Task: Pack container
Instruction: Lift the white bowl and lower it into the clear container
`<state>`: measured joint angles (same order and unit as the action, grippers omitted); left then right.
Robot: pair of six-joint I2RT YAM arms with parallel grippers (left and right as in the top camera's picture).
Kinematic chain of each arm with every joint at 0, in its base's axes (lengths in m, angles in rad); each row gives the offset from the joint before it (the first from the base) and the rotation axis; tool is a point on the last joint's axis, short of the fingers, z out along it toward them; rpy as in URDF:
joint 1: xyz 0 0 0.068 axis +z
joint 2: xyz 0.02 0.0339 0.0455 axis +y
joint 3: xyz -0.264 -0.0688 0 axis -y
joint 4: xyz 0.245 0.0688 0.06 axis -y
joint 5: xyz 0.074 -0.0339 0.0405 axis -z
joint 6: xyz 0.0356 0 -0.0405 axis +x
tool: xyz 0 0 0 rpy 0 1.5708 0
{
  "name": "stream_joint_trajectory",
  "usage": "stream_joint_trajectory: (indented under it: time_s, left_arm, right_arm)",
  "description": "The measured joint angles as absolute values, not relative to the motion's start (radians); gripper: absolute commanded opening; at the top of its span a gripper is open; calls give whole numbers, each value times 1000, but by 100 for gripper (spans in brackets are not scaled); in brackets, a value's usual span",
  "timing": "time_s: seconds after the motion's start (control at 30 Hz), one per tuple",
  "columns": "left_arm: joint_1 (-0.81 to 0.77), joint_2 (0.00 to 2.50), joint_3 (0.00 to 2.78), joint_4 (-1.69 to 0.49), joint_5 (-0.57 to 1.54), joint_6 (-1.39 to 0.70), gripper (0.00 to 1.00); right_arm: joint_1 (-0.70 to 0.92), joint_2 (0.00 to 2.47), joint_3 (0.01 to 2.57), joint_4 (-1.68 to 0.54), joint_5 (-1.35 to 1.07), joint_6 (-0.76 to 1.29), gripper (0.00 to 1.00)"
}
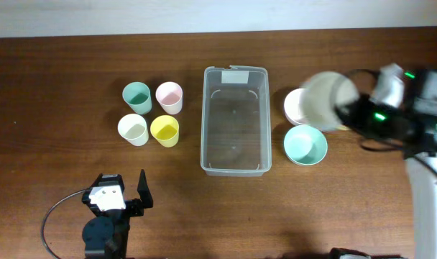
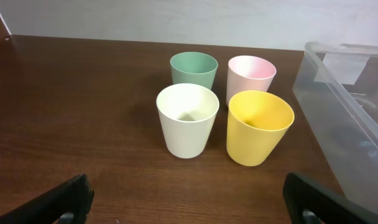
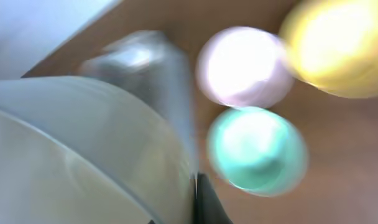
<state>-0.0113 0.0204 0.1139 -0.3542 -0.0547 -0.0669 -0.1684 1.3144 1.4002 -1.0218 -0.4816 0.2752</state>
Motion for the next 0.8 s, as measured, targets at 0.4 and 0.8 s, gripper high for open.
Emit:
stream_joint_trajectory:
  time_s: [0.4, 0.8]
  left_arm:
    - [-11, 20, 114, -354, -55, -67, 100]
    - [-11, 20, 114, -355, -55, -67, 100]
  right_arm:
    - [262, 1787, 1541, -711, -331, 410, 4]
    - [245, 2123, 1635, -566, -321, 417, 29]
